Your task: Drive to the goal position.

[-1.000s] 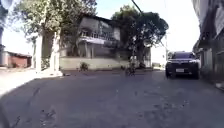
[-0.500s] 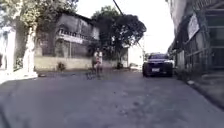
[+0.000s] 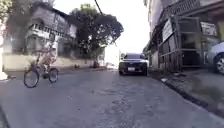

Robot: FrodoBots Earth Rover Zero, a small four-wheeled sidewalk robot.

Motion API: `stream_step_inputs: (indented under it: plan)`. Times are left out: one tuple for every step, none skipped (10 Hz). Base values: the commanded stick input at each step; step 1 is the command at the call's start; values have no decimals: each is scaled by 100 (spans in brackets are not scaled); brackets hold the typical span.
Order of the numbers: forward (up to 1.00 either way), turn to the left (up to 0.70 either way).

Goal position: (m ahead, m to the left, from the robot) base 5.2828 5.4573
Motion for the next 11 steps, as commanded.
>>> stream_step_inputs:
  plan:
    - [0, 0]
    - [10, 0]
    - [33, -1]
    - [39, -1]
    - [54, -1]
    - [100, -1]
    - [100, -1]
    - [100, -1]
    - [100, -1]
    - [100, -1]
    - [100, -1]
